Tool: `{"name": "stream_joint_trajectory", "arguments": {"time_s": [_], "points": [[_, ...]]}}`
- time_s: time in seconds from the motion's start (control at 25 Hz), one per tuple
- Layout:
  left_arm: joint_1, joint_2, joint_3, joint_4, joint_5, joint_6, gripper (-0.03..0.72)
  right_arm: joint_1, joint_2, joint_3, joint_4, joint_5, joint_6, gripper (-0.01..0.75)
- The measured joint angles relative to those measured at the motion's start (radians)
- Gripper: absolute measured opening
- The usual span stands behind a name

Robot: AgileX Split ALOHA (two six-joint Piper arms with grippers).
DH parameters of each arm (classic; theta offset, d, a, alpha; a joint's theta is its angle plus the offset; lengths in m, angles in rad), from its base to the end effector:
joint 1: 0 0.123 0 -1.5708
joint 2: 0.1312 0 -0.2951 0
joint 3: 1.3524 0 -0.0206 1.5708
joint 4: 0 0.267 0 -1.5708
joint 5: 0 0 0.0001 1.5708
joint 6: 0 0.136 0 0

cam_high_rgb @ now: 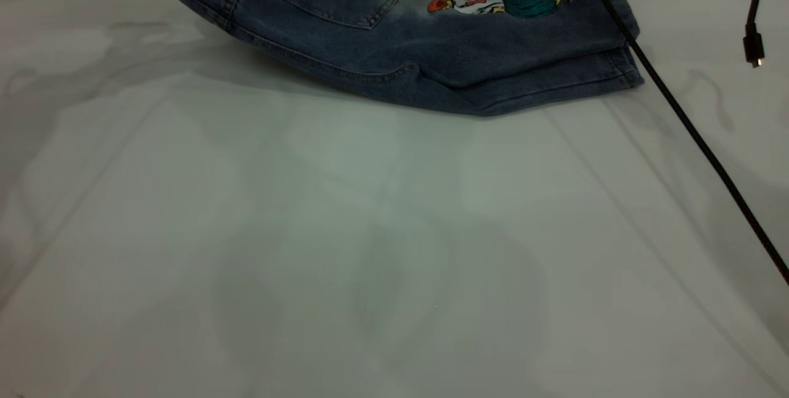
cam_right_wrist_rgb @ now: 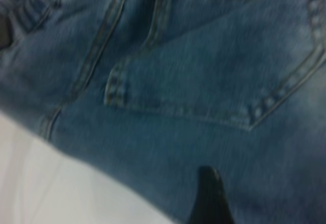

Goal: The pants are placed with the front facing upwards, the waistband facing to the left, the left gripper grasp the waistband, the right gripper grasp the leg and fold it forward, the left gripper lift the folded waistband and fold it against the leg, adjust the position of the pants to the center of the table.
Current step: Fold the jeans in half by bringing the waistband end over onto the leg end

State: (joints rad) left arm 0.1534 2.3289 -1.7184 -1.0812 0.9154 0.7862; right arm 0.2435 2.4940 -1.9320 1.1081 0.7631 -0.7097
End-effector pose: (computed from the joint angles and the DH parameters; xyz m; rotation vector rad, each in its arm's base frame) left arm 0.5256 -0.0151 0.1080 -0.0155 2.4635 -0.9719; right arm 0.5345 0.2195 0.0827 -0.2884 2.4417 1.0366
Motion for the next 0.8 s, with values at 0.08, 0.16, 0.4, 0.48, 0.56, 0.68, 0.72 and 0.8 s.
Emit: {"name": "stream_joint_trajectory", "arguments": {"time_s": [0.08,0.16,0.4,0.48,0.56,0.68,0.72,0.8], "points": [[-0.015,-0.025,0.0,0.071,-0.001,-0.04,0.109,0.005,0.0,0.0,0.002,-0.013,0.0,0.431],[-0.029,-0.05,0.0,0.13,-0.003,-0.072,0.109,0.008,0.001,0.0,0.017,-0.013,0.0,0.431],[-0.073,-0.095,0.0,0.252,-0.003,-0.099,0.109,0.065,0.02,0.0,0.024,-0.011,0.002,0.431],[-0.087,-0.103,0.0,0.25,-0.003,-0.098,0.109,0.087,0.031,0.0,0.018,-0.011,0.002,0.431],[-0.099,-0.11,0.0,0.251,-0.007,-0.098,0.109,0.107,0.038,0.0,0.006,-0.015,0.002,0.431],[-0.121,-0.118,0.0,0.251,-0.01,-0.097,0.109,0.128,0.051,0.0,-0.029,-0.047,0.009,0.431],[-0.127,-0.119,0.0,0.254,-0.013,-0.097,0.109,0.131,0.054,0.0,-0.043,-0.055,0.016,0.431],[-0.143,-0.119,0.0,0.266,-0.013,-0.097,0.109,0.136,0.06,0.0,-0.076,-0.07,0.029,0.431]]}}
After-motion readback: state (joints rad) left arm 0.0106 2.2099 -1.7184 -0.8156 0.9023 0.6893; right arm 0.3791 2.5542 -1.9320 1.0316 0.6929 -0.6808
